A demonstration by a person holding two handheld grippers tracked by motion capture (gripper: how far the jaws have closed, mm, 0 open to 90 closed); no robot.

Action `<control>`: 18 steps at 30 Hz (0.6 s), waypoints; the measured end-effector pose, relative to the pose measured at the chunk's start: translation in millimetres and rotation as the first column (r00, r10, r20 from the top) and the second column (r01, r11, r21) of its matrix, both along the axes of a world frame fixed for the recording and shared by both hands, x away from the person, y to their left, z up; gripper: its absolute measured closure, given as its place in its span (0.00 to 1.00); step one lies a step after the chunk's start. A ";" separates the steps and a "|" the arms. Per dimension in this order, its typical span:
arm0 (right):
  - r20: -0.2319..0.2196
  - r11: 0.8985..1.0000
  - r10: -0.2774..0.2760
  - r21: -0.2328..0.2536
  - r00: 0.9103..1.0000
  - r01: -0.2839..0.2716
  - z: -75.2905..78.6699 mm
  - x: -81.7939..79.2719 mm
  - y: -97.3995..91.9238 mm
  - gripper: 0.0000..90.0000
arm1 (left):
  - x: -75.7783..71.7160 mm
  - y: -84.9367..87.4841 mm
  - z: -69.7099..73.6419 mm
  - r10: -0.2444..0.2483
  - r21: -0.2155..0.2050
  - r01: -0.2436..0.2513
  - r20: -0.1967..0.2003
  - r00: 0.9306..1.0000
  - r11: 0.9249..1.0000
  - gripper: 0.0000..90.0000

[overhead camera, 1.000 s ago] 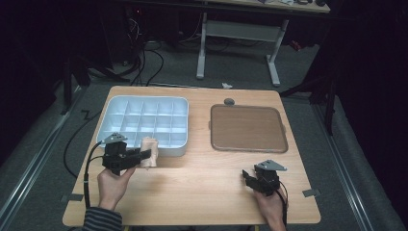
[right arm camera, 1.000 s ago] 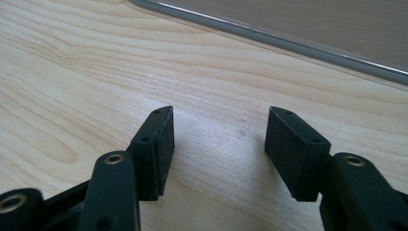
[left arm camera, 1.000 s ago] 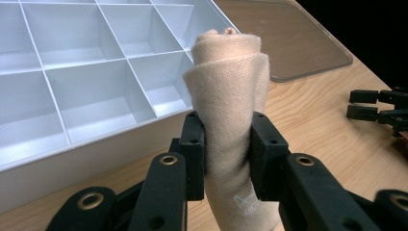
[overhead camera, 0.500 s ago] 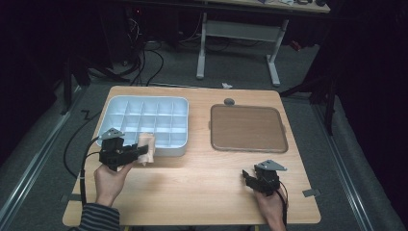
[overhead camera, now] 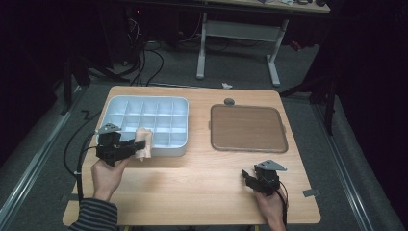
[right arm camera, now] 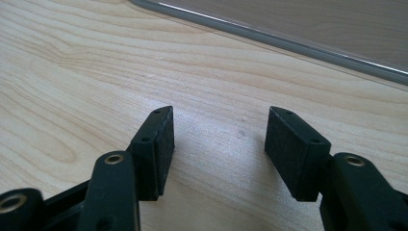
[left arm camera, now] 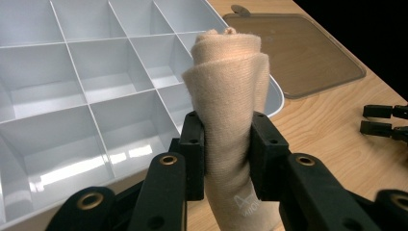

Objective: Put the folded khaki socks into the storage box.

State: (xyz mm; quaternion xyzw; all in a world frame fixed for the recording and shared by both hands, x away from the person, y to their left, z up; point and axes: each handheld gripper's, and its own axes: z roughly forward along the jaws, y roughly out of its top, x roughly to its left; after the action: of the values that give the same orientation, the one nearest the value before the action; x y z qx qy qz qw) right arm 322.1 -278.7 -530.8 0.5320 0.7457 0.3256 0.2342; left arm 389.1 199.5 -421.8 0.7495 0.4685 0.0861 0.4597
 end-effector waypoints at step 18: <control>0.000 1.000 0.000 0.000 1.000 0.000 0.0 0.0 0.0 0.49 | 11.6 9.7 -0.4 0.031 -0.003 -0.031 -0.014 0.999 1.000 0.79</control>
State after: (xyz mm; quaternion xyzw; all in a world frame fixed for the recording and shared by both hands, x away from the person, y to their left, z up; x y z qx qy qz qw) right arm 322.1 -278.6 -530.8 0.5320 0.7458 0.3255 0.2343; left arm 400.7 209.3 -422.2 0.7420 0.4835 0.0874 0.4562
